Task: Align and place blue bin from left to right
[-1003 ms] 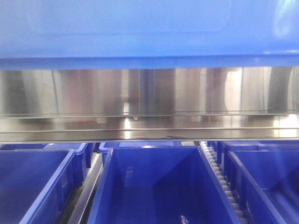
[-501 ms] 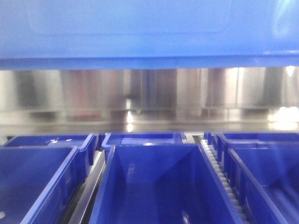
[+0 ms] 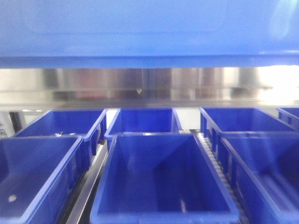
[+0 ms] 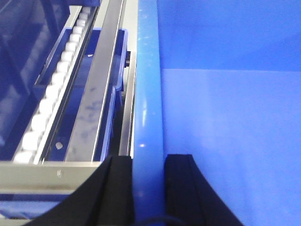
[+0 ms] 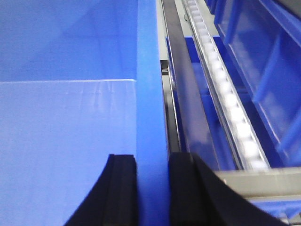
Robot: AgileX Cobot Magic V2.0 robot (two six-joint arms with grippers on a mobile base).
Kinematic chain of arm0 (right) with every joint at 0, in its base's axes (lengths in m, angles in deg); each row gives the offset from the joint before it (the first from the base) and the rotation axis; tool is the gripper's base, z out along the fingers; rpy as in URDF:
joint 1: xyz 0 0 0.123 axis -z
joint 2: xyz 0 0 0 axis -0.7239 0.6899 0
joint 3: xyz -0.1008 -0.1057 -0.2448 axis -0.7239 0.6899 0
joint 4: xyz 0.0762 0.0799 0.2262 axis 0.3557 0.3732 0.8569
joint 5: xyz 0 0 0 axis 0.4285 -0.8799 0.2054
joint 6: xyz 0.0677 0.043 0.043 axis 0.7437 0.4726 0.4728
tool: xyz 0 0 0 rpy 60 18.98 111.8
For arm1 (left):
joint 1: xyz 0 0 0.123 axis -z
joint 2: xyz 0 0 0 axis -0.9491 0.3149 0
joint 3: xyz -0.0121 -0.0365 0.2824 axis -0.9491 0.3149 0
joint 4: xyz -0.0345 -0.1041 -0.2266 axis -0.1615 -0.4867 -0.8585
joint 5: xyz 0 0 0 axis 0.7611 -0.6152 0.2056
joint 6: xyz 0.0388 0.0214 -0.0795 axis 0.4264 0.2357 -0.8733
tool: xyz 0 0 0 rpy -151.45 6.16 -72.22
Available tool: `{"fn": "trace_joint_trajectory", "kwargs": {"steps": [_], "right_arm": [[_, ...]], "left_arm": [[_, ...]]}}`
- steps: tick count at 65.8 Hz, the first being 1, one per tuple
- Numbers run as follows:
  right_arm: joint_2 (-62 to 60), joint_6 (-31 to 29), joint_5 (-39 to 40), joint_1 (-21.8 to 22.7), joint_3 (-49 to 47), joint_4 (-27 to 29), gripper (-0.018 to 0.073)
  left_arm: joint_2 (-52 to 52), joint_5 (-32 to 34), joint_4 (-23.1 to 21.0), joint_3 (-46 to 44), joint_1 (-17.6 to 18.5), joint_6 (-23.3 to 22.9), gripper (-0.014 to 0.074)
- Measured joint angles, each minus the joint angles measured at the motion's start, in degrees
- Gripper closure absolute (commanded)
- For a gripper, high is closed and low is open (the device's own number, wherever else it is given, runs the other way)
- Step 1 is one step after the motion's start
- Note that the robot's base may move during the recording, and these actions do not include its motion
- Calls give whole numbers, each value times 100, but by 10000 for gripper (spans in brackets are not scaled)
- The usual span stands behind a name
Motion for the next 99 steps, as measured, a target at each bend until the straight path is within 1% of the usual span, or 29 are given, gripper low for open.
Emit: {"fn": "trace_joint_trajectory", "kwargs": {"steps": [99], "right_arm": [[9,0,39,0,0,10,638]], "left_arm": [[0,-34,31,0,0,0,707]]}}
